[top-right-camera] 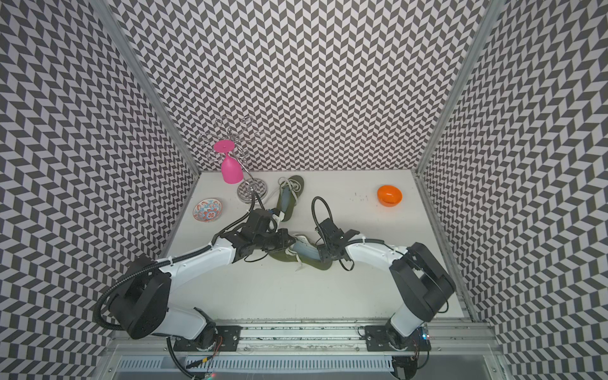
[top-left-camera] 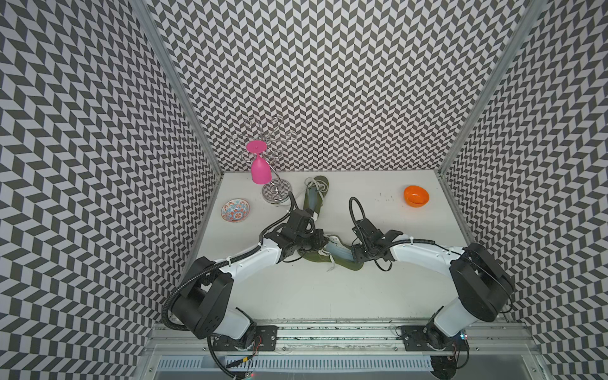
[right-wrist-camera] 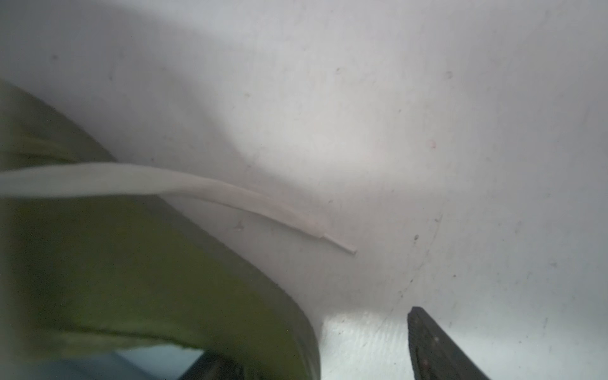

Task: Insert the insole into the shoe
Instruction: Insert the insole into the shoe, then move the shoe to the center of the board.

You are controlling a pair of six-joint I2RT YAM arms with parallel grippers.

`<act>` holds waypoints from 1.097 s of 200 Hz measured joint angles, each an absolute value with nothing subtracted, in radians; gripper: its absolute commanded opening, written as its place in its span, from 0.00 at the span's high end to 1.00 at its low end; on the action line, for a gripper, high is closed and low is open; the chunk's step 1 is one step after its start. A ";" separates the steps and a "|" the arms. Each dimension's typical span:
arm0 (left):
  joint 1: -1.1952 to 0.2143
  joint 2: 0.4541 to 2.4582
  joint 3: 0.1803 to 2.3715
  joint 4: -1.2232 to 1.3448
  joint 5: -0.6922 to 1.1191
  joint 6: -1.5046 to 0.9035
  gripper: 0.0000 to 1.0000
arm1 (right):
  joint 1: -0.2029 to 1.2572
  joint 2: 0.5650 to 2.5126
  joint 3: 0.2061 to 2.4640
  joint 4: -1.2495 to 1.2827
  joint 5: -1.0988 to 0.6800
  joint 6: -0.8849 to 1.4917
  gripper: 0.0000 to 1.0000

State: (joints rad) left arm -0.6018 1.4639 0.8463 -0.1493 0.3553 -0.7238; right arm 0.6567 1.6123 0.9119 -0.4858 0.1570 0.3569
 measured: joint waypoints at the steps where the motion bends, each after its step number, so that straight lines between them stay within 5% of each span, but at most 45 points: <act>1: -0.602 1.464 0.846 -0.150 0.355 -0.723 1.00 | 0.654 1.612 0.911 -0.485 0.157 0.358 0.29; 61: -0.654 1.464 0.869 -0.196 0.292 -0.677 1.00 | 0.636 1.655 0.984 -0.555 0.238 0.370 0.28; 186: -0.701 1.563 1.026 -0.231 0.357 -0.510 1.00 | 0.645 1.534 0.989 -0.454 -0.109 0.198 0.27; 203: -0.701 1.577 1.046 -0.238 0.387 -0.479 1.00 | 0.645 1.534 0.957 -0.440 -0.110 0.187 0.36; 219: -0.703 1.591 1.066 -0.251 0.419 -0.446 1.00 | 0.645 1.534 0.931 -0.427 -0.111 0.183 0.61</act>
